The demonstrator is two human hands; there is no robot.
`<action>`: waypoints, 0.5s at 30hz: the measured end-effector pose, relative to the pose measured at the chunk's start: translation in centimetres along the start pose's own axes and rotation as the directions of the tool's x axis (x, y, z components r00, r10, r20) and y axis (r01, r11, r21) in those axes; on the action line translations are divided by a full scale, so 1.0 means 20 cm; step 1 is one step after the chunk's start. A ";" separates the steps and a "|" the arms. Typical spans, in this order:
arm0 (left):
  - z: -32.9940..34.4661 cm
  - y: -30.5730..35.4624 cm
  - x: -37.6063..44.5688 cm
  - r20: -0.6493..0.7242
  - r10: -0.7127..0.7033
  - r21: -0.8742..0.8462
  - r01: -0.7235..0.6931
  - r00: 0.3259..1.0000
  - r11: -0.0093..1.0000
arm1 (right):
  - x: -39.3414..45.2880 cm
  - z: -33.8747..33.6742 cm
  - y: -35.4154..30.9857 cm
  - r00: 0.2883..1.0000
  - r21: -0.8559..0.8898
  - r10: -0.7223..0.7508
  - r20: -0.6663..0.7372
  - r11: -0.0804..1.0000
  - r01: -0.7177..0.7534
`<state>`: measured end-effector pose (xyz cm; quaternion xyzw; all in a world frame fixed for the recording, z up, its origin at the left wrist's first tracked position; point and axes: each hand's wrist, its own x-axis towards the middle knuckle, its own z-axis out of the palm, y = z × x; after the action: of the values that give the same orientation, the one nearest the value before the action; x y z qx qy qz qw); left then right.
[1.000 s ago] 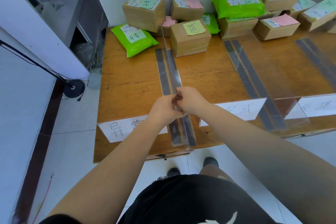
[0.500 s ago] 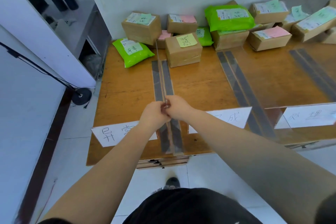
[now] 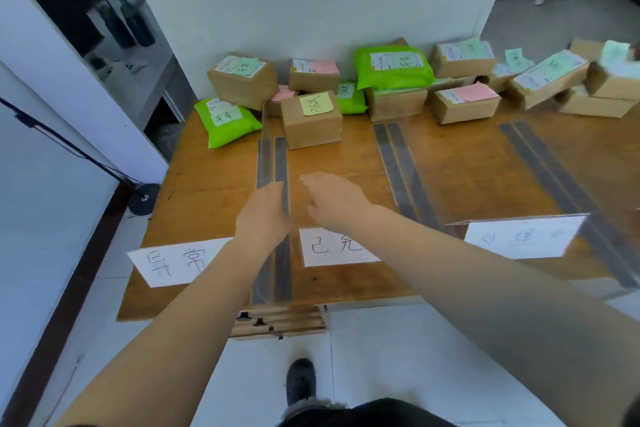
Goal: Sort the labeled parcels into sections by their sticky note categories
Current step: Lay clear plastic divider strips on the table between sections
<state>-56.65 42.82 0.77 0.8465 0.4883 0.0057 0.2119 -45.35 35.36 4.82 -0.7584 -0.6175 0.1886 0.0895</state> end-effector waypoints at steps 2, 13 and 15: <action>0.01 0.19 -0.02 -0.055 0.148 0.119 -0.141 0.988 0.983 | -0.10 -0.09 0.14 0.993 -0.165 -0.011 -0.113 0.986 -0.008; 0.40 1.25 -0.23 0.034 0.567 0.224 -0.559 0.823 0.798 | -0.84 -0.33 1.00 0.892 -0.246 0.348 -0.289 0.873 -0.420; 0.47 1.39 -0.26 0.082 0.593 0.214 -0.596 0.801 0.774 | -0.96 -0.35 1.13 0.857 -0.230 0.421 -0.298 0.839 -0.492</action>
<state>-34.40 23.23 3.34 0.9758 0.1924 0.0117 0.1028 -25.37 12.42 6.21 -0.9056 -0.4236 0.0180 -0.0014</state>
